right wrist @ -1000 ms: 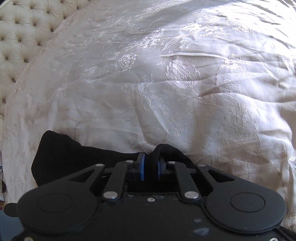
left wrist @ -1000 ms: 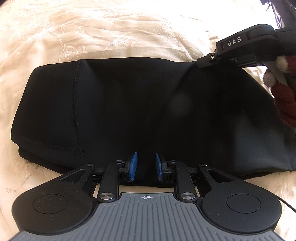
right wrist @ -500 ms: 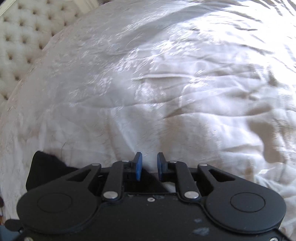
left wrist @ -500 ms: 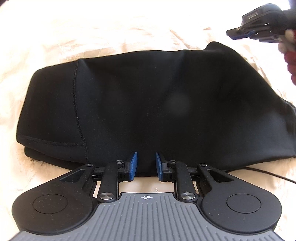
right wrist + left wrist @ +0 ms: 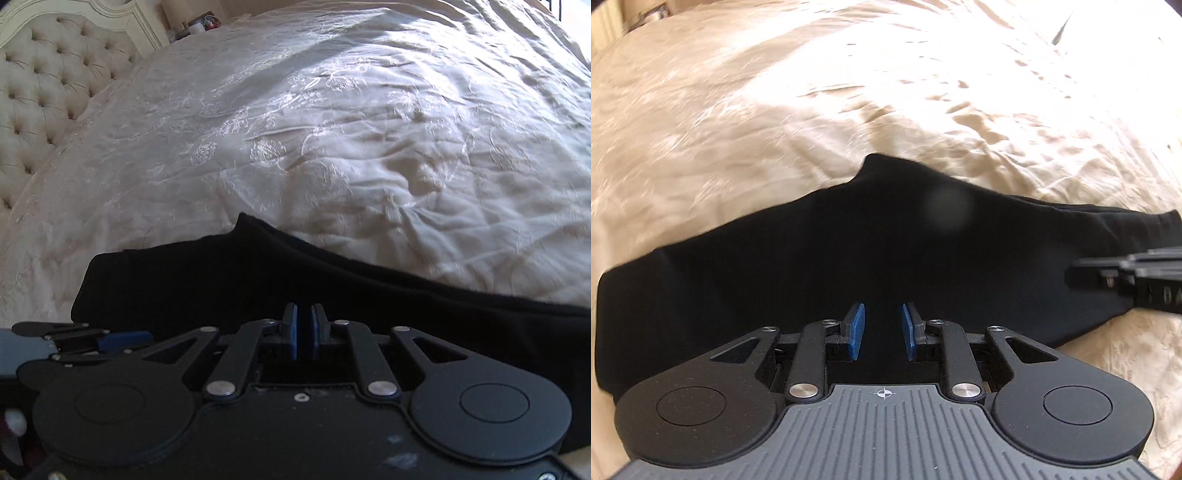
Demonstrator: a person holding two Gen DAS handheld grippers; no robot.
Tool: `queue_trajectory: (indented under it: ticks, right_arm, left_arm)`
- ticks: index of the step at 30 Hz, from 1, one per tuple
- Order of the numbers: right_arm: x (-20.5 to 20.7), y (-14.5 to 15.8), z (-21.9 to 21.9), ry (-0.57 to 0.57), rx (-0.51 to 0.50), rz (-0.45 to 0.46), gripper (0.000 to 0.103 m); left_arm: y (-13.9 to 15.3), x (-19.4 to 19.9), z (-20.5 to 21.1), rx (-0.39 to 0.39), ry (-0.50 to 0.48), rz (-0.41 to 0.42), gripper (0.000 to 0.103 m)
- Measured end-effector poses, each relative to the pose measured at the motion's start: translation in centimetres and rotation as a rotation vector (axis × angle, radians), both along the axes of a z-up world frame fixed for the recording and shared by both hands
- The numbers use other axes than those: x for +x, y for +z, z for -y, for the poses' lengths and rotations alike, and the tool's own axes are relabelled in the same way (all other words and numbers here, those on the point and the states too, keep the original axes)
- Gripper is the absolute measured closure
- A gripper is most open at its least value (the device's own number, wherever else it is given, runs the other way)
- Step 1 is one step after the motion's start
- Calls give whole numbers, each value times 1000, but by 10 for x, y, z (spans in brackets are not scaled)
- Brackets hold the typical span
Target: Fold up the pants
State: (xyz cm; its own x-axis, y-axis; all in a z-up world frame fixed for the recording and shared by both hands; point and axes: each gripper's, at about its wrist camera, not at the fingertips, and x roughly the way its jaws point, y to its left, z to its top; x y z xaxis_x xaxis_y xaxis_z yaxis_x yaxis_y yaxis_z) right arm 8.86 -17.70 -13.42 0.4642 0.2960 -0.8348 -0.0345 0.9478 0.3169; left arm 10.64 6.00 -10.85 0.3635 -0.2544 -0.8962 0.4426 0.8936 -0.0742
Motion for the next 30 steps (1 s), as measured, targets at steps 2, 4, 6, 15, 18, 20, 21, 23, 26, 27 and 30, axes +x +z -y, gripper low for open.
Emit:
queue_trajectory:
  ticks: [2, 4, 6, 15, 18, 20, 21, 23, 26, 27, 30]
  right_arm:
    - [-33, -5, 6, -58, -11, -37, 91]
    - [-55, -6, 12, -106, -20, -57, 91]
    - [-71, -5, 19, -146, -38, -63, 91]
    - [-98, 12, 49, -298, -80, -1, 90]
    - [-107, 13, 63, -331, -96, 9, 88]
    - [-109, 13, 74, -344, -109, 4, 88]
    - [-108, 11, 78, -348, -117, 2, 88]
    - [-106, 9, 91, -357, -134, 2, 88]
    - [-105, 9, 120, -371, -160, 15, 87]
    - [-105, 10, 128, -377, -177, 23, 86]
    - [-107, 12, 164, -402, -245, 48, 81]
  left_arm:
    - [-5, 12, 20, 6, -56, 16, 81]
    - [-14, 29, 37, -3, -99, 20, 81]
    - [-28, 49, 55, 19, -121, 29, 81]
    - [-60, 91, 60, 91, -83, -47, 82]
    - [-57, 86, 58, 86, -60, -30, 82]
    - [-57, 88, 56, 78, -24, -40, 85]
    - [-57, 92, 57, 84, 1, -43, 87]
    - [-56, 93, 61, 99, 34, -43, 90]
    - [-44, 85, 64, 117, 99, -22, 90]
    - [-39, 79, 66, 121, 132, -11, 90]
    - [-18, 52, 69, 103, 208, 24, 90]
